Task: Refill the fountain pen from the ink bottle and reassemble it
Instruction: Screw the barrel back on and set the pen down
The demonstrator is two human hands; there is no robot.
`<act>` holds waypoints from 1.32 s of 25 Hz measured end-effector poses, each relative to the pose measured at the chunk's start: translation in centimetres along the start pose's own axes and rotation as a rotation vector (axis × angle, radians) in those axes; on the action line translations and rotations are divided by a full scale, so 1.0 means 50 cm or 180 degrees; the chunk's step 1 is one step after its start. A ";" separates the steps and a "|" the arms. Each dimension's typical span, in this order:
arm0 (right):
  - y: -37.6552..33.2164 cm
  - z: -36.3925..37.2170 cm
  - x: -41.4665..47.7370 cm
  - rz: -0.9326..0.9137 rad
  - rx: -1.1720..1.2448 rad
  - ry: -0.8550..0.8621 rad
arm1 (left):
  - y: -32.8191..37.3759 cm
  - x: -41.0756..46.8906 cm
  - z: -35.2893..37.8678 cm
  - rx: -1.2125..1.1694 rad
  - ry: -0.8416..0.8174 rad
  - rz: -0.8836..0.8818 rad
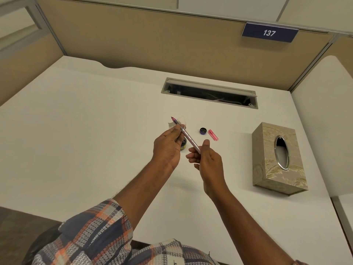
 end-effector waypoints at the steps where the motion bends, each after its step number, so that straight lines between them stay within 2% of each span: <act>1: 0.000 0.002 -0.001 0.0081 -0.0031 -0.0001 | 0.000 0.000 0.000 -0.0019 0.0041 -0.0008; 3: 0.004 0.001 -0.001 0.0142 -0.0005 0.0027 | -0.001 0.000 0.000 -0.0073 0.0085 -0.0025; 8: 0.009 -0.012 -0.002 -0.0540 -0.0061 0.0338 | -0.003 -0.001 -0.002 -0.0082 0.0083 -0.0026; 10: 0.008 -0.011 0.000 -0.0461 0.0002 0.0355 | -0.005 -0.001 -0.003 -0.0072 0.0084 -0.0034; 13: 0.006 -0.005 0.004 0.0018 -0.0050 0.0056 | -0.004 -0.003 -0.002 -0.0013 0.0073 -0.0041; 15: 0.012 -0.003 0.006 0.0054 -0.0027 -0.0036 | -0.004 -0.004 -0.003 0.0041 0.0080 -0.0048; 20: 0.014 -0.013 0.005 -0.0556 -0.0011 0.0375 | -0.006 0.000 -0.007 0.0071 0.0101 -0.0040; 22: 0.015 -0.013 0.011 -0.0327 0.0019 0.0373 | -0.008 0.001 -0.007 0.0018 0.0091 -0.0051; 25: 0.016 -0.003 0.012 0.0107 -0.0120 0.0052 | -0.010 0.000 -0.006 0.0055 0.0088 -0.0053; 27: 0.019 -0.003 0.009 -0.0072 -0.0186 0.0091 | -0.010 -0.001 -0.005 0.0061 0.0095 -0.0056; 30: 0.021 -0.012 0.009 -0.0656 -0.0249 0.0410 | -0.006 0.000 -0.006 0.0113 0.0107 -0.0035; 33: 0.022 -0.010 0.017 -0.0559 -0.0273 0.0462 | -0.003 0.001 -0.007 0.0066 0.0119 -0.0045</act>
Point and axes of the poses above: each hand's wrist, its own x-axis towards the middle knuckle, its own z-axis out of the palm, y = z × x, the point moved 2 cm from there along x, towards the middle knuckle, and after that the axes turned 10 degrees about z, right-handed, at the moved point
